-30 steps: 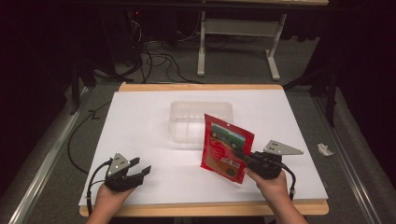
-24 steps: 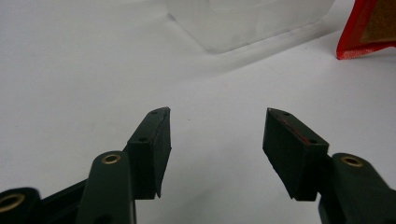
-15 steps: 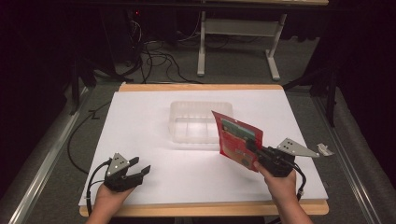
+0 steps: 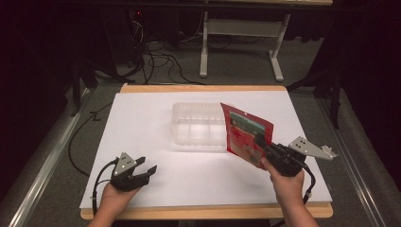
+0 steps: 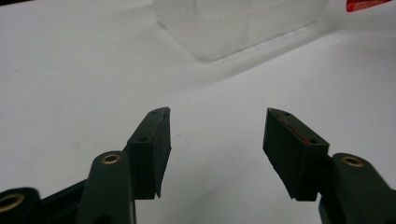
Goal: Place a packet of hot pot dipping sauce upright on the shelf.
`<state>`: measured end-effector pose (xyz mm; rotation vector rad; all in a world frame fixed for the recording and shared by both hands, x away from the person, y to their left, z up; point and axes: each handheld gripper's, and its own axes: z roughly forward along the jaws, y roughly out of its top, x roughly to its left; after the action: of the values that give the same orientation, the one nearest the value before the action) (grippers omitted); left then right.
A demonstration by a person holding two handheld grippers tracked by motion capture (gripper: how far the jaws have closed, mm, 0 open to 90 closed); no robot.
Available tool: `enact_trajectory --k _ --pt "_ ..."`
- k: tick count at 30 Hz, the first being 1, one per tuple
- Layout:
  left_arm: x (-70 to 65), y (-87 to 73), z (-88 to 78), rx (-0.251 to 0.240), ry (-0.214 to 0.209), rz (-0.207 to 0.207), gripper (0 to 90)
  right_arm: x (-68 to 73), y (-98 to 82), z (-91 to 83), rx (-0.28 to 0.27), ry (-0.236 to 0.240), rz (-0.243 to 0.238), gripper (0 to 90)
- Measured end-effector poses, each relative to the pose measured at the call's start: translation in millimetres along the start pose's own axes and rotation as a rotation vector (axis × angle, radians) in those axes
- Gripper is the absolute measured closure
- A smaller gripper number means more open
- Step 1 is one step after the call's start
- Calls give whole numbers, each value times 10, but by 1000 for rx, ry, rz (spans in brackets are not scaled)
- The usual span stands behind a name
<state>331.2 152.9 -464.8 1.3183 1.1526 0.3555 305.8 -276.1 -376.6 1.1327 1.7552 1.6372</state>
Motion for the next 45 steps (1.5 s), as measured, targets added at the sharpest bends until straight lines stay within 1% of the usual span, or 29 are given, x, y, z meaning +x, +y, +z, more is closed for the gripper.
enact_trajectory --k 2,3,4,6,8,10,11,12,13,14,18,20,23,26,32,33,36,40,45 --pt "-5 -1 2 4 -5 5 423 19 58 44 -4 -11 -12 900" --pt "-7 0 2 4 -7 6 423 21 93 74 -8 -17 -9 900" --pt "-7 2 1 4 -8 9 424 17 126 110 -15 -17 1 900" --pt "-10 9 0 -2 -11 1 423 11 181 190 -28 -30 14 900" --pt "-6 9 -6 0 -9 7 423 -10 225 289 -40 -33 29 900" --pt "0 9 -16 4 -9 16 423 -29 265 396 -51 -47 38 900" --pt "1 10 -19 2 -9 14 423 -38 284 452 -58 -53 42 900" --pt "1 10 -19 2 -9 14 423 -38 284 452 -58 -53 42 900" --pt "3 11 -22 0 -8 12 423 -61 328 576 -64 -67 52 900" --pt "3 11 -25 0 -9 7 423 -71 346 631 -67 -73 54 900" --pt "10 2 -30 10 -11 17 423 -105 393 838 -77 -96 64 900" --pt "7 -2 -29 13 -12 13 423 -130 403 957 -78 -106 78 900" --pt "7 -7 -29 14 -13 12 423 -148 399 1089 -81 -126 96 900" --pt "8 -7 -33 16 -13 17 423 -149 379 1219 -88 -128 127 900" --pt "11 -3 -36 18 -15 14 424 -74 319 1451 -95 -171 122 900" --pt "9 -4 -35 18 -15 11 424 -64 308 1473 -95 -179 122 900" --pt "4 -6 -32 16 -17 6 424 -41 252 1550 -109 -204 104 900" --pt "6 -6 -36 19 -17 8 424 -25 165 1599 -130 -209 108 900" --pt "5 -10 -32 22 -16 7 425 -16 67 1653 -122 -210 107 900"
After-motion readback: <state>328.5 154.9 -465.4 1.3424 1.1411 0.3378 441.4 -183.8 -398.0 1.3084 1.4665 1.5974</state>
